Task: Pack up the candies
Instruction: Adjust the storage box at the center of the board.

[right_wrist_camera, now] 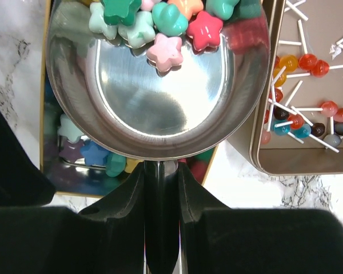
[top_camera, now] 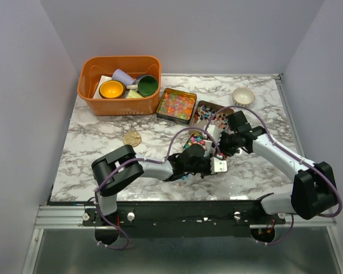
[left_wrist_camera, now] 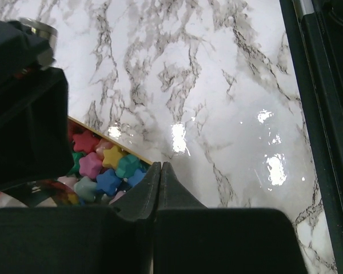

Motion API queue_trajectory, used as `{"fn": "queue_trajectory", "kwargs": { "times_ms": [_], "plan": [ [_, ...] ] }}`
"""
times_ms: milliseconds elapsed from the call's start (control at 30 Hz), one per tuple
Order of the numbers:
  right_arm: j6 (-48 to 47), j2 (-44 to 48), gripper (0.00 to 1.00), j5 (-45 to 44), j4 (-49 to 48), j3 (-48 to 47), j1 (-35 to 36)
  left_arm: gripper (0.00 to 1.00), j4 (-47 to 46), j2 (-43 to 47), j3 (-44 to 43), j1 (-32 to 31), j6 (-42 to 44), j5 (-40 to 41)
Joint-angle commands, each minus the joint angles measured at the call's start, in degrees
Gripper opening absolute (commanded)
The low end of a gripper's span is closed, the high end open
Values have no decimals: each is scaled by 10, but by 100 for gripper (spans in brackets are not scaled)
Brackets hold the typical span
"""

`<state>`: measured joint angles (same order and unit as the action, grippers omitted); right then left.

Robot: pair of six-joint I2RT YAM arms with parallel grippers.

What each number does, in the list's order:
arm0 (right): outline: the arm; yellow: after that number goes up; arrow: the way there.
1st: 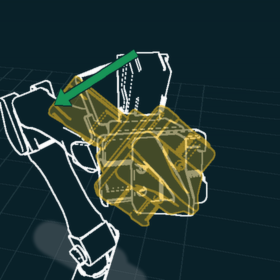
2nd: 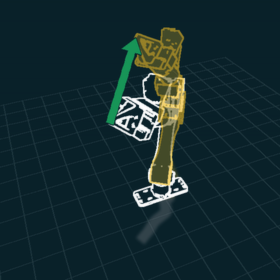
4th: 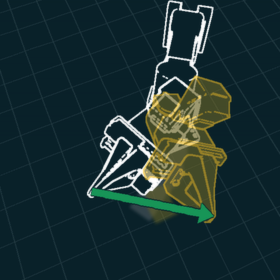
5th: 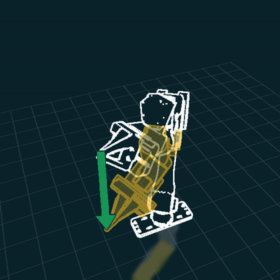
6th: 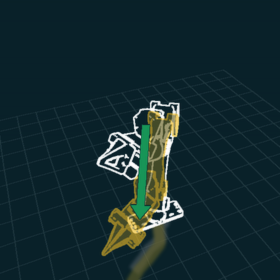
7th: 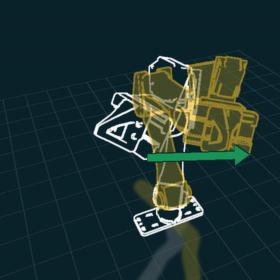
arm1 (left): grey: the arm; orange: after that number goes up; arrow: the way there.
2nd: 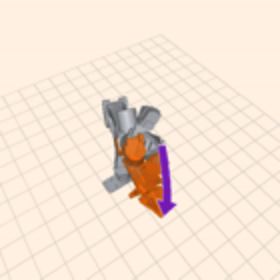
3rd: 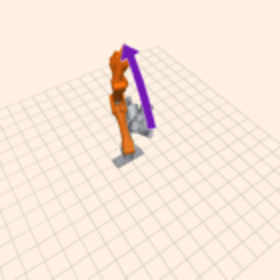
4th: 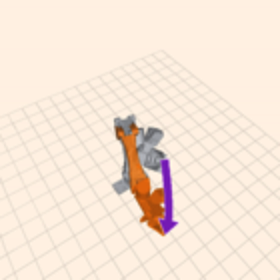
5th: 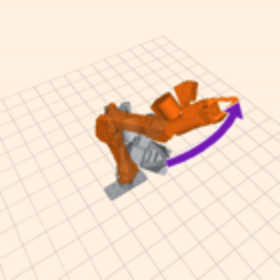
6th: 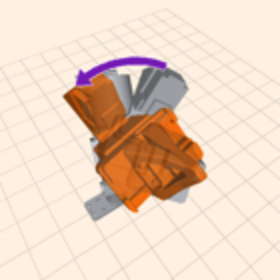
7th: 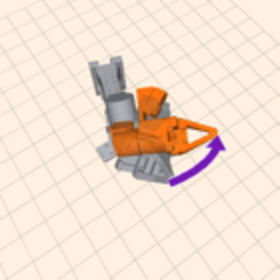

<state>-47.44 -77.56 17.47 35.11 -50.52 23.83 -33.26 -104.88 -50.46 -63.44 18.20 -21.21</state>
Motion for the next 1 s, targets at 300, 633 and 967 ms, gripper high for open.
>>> {"fn": "queue_trajectory", "kwargs": {
  "times_ms": [300, 633, 967],
  "plan": [
    [38, 24, 1, 57, 29, -46, 2, 23, 82, -29, -3, -4, 28, -5],
    [26, 82, 1, 91, -28, 59, 1, 23, 69, -26, -3, -5, 19, -13],
    [50, 81, 1, 127, -155, 169, -4, 24, 77, -9, 12, -5, 12, -16]
  ]
}}
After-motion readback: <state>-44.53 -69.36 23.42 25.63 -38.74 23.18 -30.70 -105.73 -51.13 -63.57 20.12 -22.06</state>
